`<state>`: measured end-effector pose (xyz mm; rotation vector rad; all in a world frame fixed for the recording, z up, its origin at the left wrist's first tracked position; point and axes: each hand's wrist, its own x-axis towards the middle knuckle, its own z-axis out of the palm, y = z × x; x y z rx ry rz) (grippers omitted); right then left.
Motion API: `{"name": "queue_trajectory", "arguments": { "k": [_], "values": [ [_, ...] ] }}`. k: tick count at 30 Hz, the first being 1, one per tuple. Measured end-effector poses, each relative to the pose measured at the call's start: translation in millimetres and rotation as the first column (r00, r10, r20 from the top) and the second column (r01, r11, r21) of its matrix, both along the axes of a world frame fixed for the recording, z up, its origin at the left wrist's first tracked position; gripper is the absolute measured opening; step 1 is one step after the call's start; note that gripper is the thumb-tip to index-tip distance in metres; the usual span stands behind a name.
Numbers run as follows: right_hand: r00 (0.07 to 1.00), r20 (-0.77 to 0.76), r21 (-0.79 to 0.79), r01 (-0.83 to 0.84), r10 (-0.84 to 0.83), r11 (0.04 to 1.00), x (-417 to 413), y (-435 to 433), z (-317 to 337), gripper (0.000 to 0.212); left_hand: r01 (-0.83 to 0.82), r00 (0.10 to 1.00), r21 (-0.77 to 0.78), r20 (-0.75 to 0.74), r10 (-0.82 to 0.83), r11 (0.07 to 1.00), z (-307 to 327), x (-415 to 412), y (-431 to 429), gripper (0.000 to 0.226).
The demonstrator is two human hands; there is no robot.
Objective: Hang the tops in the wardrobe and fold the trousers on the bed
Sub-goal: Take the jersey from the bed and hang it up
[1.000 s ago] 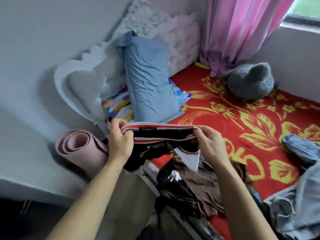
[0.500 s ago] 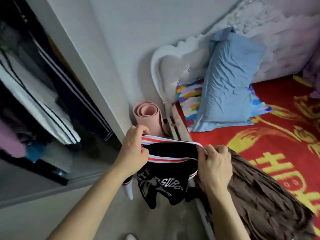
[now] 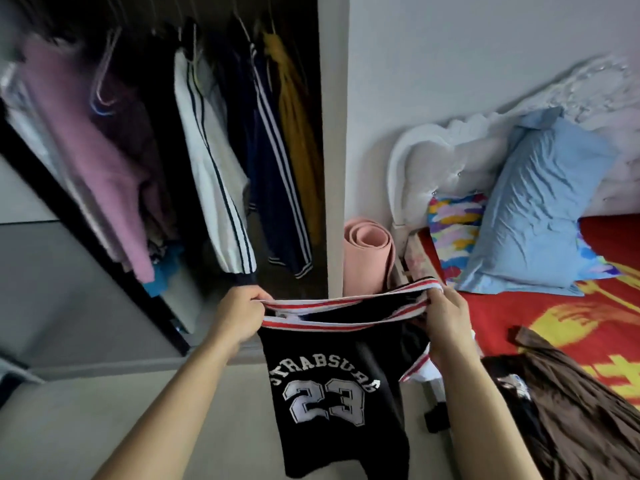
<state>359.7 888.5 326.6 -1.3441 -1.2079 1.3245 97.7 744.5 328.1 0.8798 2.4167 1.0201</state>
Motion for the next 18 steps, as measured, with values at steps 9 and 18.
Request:
{"name": "queue_trajectory", "arguments": {
  "k": [9, 18],
  "values": [
    [0.938, -0.272, -0.053, -0.236, 0.213, 0.97, -114.5, -41.4, 5.4, 0.022, -0.058, 0.884, 0.136, 0.467, -0.012, 0.989, -1.8, -82.6, -49.0, 0.023],
    [0.953, 0.199, 0.248, -0.274, 0.228, 0.929, -188.5, -31.7, -21.3, 0.02, -0.266, 0.926, 0.282, -0.189, 0.326, 0.922, -7.6, -163.2, -51.0, 0.013]
  ]
}}
